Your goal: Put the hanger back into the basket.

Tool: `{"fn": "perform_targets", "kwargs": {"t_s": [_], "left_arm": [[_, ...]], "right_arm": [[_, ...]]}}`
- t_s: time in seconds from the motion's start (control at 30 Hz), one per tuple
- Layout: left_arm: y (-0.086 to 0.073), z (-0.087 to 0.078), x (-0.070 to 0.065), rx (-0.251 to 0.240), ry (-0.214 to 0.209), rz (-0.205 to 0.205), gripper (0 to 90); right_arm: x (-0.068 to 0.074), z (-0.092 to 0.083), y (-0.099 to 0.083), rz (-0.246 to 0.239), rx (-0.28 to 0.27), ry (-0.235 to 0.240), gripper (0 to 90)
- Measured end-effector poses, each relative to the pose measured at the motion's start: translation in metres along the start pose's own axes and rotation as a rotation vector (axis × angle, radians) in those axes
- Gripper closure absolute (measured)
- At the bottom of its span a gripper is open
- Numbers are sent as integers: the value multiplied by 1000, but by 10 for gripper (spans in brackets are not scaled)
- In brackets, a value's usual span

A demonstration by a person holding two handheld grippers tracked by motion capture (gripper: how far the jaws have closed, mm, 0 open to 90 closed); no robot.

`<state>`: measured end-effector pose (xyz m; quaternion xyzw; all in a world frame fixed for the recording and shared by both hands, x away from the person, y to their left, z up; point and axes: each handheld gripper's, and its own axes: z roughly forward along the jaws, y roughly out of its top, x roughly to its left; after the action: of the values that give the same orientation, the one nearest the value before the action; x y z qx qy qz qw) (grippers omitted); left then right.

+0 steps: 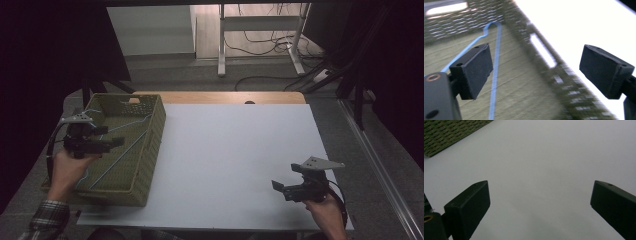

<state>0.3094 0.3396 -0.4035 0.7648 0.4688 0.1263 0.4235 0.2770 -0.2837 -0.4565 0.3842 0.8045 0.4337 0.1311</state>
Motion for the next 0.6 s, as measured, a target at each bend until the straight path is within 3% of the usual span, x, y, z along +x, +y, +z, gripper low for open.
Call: {"fn": "perform_targets", "kwargs": {"t_s": [0.1, 0.3, 0.5, 0.6], "left_arm": [[-2, 0, -18, -22, -32, 18, 69], [-17, 8, -47, -61, -56, 31, 40], [-39, 15, -71, -106, -30, 62, 30], [-48, 19, -83, -82, -13, 85, 30]], "right_arm": [[1, -1, 0, -4, 1, -2, 22], [1, -3, 0, -11, 0, -6, 21], [2, -8, -1, -12, -6, -12, 18], [2, -10, -3, -12, -8, -11, 18]]}}
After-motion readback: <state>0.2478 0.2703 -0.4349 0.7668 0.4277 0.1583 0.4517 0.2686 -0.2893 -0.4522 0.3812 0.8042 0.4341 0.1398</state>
